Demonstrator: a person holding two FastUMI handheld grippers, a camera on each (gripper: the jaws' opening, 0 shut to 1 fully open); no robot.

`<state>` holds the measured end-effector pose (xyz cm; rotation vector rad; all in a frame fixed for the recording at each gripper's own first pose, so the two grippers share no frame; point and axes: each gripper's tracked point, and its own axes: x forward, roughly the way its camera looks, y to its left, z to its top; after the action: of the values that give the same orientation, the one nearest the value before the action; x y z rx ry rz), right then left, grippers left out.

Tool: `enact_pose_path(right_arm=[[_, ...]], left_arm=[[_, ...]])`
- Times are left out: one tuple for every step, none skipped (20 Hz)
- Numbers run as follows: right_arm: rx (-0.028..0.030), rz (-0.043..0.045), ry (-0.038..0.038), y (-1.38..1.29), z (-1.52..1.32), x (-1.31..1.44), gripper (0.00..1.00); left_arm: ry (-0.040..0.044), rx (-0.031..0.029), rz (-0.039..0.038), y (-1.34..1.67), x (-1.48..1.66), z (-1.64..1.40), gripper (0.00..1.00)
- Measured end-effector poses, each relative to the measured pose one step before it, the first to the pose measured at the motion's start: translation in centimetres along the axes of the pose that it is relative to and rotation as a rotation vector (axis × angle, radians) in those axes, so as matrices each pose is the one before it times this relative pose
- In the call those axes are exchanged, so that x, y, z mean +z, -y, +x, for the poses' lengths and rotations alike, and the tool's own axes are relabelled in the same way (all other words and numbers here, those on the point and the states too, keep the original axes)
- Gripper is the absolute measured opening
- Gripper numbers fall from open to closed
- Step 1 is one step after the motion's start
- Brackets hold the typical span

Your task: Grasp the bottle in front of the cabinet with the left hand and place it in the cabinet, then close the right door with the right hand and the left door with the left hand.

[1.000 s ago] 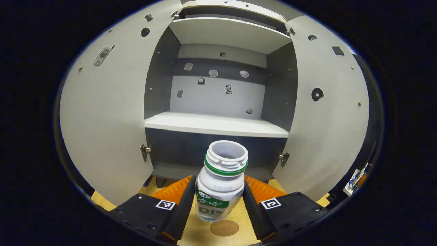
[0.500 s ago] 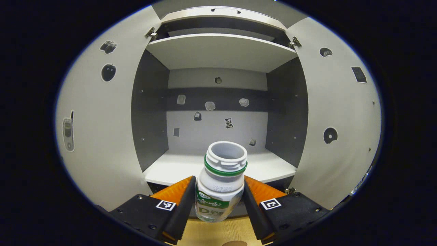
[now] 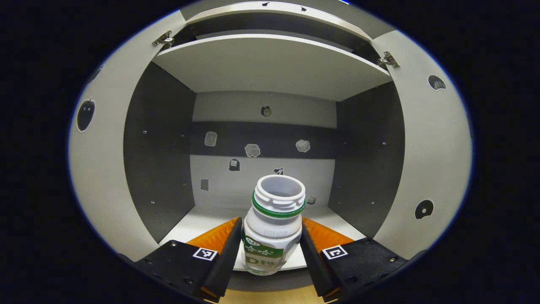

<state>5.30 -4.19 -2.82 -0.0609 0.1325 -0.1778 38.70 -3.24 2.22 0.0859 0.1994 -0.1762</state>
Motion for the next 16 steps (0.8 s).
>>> enact_pose_path(right_arm=[[-0.00804, 0.00125, -0.00181, 0.284, 0.233, -0.022, 0.99], [-0.00936, 0.00188, -0.00268, 0.394, 0.168, -0.145, 0.99], [-0.01082, 0.00269, -0.00248, 0.311, 0.199, -0.062, 0.99], [-0.00969, 0.00298, -0.00281, 0.261, -0.023, 0.058, 0.98], [-0.00584, 0.00272, -0.00157, 0.177, 0.142, 0.156, 0.98], [-0.00505, 0.00000, -0.00286, 0.159, 0.164, -0.014, 0.99], [-0.00509, -0.00124, -0.00436, 0.100, 0.267, 0.001, 0.99], [-0.00360, -0.00051, -0.00450, 0.125, 0.165, -0.038, 0.99], [-0.00336, 0.00112, -0.00386, 0.052, 0.114, 0.000, 0.99], [-0.00135, 0.00169, -0.00399, 0.007, 0.113, 0.033, 0.99], [0.00203, 0.00115, -0.00453, -0.084, 0.102, -0.008, 0.99], [0.00099, -0.00019, -0.00534, -0.045, 0.145, -0.077, 0.99], [-0.00161, -0.00025, -0.00263, 0.048, 0.098, 0.054, 0.99], [-0.00113, 0.00006, -0.00101, 0.106, 0.037, -0.018, 0.99], [-0.00117, 0.00085, -0.00054, -0.034, 0.089, 0.085, 0.99], [-0.00032, 0.00063, -0.00064, -0.038, 0.132, 0.014, 0.98]], left_arm=[[-0.00907, -0.00433, -0.01193, 0.049, 0.080, 0.748, 0.76], [-0.01072, -0.00293, 0.00388, -0.054, -0.001, 0.963, 0.76], [-0.01140, -0.00262, 0.01224, -0.004, -0.121, 0.708, 0.76], [-0.01138, -0.00432, 0.01431, 0.088, -0.074, 0.705, 0.76], [-0.01544, -0.00407, 0.01117, 0.123, -0.306, 0.653, 0.76], [-0.01682, -0.00426, 0.00386, 0.180, -0.340, 0.518, 0.76], [-0.01969, -0.00609, -0.00360, 0.266, -0.521, 0.420, 0.76], [-0.01946, -0.00498, -0.00709, 0.117, -0.631, 0.501, 0.76], [-0.01892, -0.00355, -0.00644, 0.002, -0.514, 0.490, 0.76], [-0.00562, 0.00189, -0.00045, -0.104, -0.197, 0.327, 0.76], [0.00439, 0.00157, 0.00478, -0.014, 0.089, 0.236, 0.76], [-0.00775, 0.00286, 0.01329, 0.008, -0.013, 0.112, 0.76], [-0.00377, -0.00247, 0.01071, 0.146, 0.145, 0.046, 0.76], [-0.00224, -0.00215, 0.00557, 0.251, 0.037, 0.028, 0.77], [-0.00252, 0.00525, 0.00598, -0.050, 0.004, 0.026, 0.77], [0.00182, 0.00624, 0.00360, -0.090, 0.101, 0.029, 0.78]])
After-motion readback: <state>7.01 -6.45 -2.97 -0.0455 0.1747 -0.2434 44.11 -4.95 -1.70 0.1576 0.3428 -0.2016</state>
